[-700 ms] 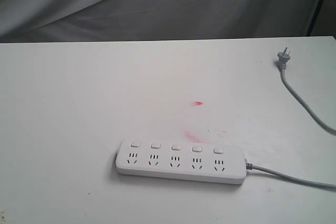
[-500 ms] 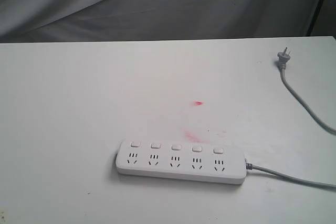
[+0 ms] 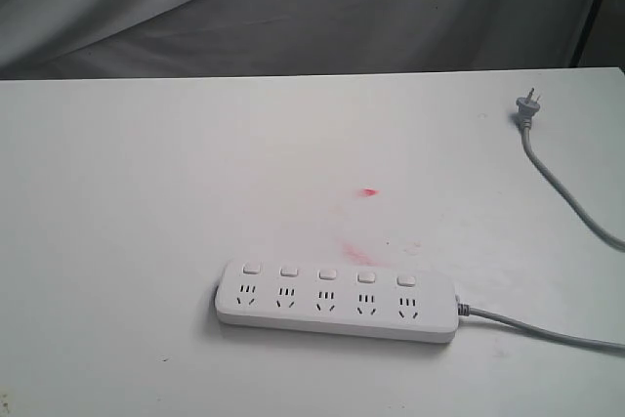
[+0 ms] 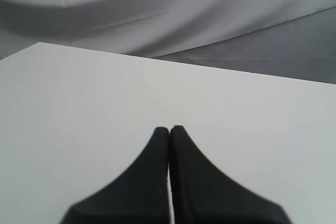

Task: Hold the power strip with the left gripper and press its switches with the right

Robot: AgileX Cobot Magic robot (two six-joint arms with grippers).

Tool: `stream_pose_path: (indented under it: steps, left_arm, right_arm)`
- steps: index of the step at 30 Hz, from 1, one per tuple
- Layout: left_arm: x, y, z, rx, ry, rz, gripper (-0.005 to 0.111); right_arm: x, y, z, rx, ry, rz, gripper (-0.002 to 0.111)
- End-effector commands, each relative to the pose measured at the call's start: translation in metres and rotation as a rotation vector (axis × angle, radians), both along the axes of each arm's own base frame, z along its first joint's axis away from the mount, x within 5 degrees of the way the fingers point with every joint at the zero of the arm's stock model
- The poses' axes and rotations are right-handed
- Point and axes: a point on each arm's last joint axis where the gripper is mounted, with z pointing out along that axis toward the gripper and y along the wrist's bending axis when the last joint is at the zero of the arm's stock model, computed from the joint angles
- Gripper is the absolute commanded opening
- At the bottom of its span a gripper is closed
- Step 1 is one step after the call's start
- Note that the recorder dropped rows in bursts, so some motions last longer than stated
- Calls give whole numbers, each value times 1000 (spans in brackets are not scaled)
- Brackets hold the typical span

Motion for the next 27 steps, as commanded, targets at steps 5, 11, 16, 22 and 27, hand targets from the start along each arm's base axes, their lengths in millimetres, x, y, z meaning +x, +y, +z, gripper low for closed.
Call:
stream_pose_path:
  steps: [5,11,16,22,27]
  left_arm:
    - [0,0,0,-7,-11,2,0]
    - [1,-2,4,-138,-77,-5,0]
    - [-3,-4,31,-99,-128,-17,0]
    - [-11,-6,60,28,-151,-44,0]
    - [-17,-8,79,39,-207,-45,0]
  right_arm:
    - [0,0,-1,-2,-7,5,0]
    - [0,0,-1,-2,-7,5,0]
    - [0,0,-1,-2,-7,5,0]
    - [0,0,-1,-2,-7,5,0]
    - [0,0,-1,-2,-7,5,0]
